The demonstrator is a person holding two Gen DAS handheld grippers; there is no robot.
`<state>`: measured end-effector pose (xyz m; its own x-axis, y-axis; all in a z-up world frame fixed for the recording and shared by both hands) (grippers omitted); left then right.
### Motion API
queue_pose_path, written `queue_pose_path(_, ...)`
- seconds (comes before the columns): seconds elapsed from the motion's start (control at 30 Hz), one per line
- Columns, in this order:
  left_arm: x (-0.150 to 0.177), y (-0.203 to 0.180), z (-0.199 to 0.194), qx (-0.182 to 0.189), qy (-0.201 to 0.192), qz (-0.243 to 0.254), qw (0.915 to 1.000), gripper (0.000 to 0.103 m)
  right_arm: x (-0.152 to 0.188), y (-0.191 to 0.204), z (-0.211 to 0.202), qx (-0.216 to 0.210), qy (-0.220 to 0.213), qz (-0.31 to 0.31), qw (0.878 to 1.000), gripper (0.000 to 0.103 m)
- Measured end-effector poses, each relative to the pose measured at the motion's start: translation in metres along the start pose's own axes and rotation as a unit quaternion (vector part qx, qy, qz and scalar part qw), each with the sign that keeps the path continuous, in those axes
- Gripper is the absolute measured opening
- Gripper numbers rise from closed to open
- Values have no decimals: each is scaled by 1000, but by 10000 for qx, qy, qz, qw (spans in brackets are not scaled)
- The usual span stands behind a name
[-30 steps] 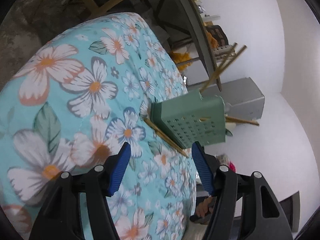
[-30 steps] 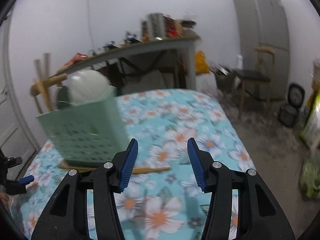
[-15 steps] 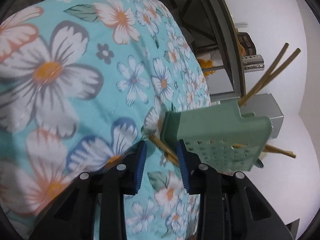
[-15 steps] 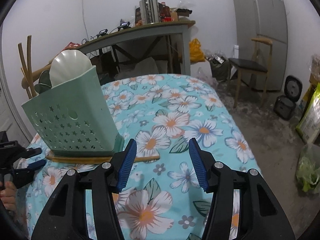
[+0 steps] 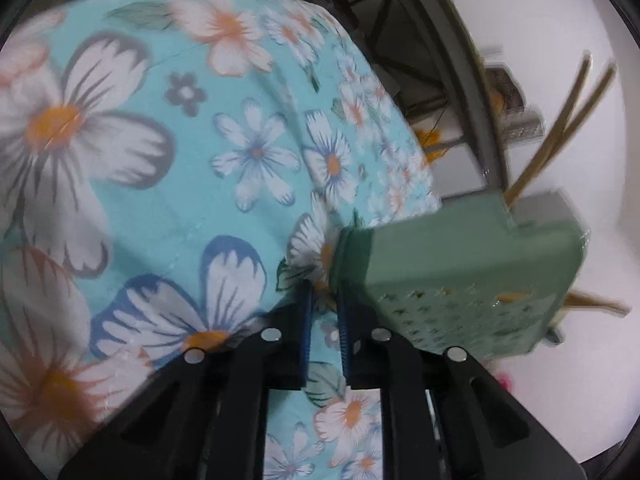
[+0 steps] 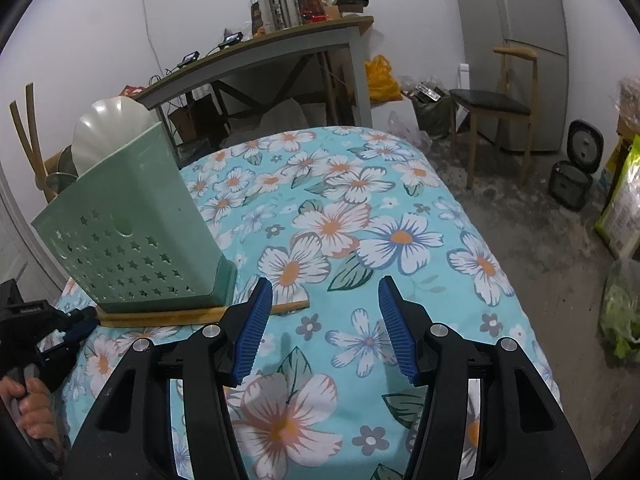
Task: Organize utensils
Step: 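Roll the left tool and close it on a chopstick beside the holder, then close the right tool on a chopstick beside the holder while the left tool holds its chopstick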
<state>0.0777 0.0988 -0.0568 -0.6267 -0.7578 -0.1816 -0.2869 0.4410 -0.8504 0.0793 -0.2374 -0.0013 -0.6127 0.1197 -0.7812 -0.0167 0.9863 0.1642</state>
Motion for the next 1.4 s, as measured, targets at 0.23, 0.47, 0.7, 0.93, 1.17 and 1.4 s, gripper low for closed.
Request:
queue_pose_path(0.23,-17,23,-26,604,-284,-937,9934,7,1,2,0,4,21,-56,10000,54)
queue_pose_path(0.47,-48,53,-67,1050,-500,-1530,9814,7,3,-2,2,-27,98,105,9999,55)
queue_pose_path(0.7,-53,51,-69,1085,-184,-1470,9830,22,6,-15,7,-154,309,673,9971,56)
queue_pose_path(0.93,-43,45,-67,576,-132,-1174,9913,30,4,-11,1,-195,251,545,9980,56)
queue_pose_path(1.17,-46,27,-49,-118,-220,-559,9981,40,5,-15,2,-275,357,757,9961,56)
queue_pose_path(1.4,-53,28,-27,-457,-422,-467,9970,14,6,-9,-7,-337,264,616,9972,56)
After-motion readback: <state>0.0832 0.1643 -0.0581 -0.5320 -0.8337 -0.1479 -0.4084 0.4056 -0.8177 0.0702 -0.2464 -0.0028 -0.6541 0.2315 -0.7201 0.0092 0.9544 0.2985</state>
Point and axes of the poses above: each gripper's, at about its wrist camera, not at the fingertips, and z roughly the way its jaws point, y to its left, x to its underside, the point moved 6 cm from there along z, roughly the way its jaws point, and after that the axes turned 1 degree about x, right-handed, at the moved point
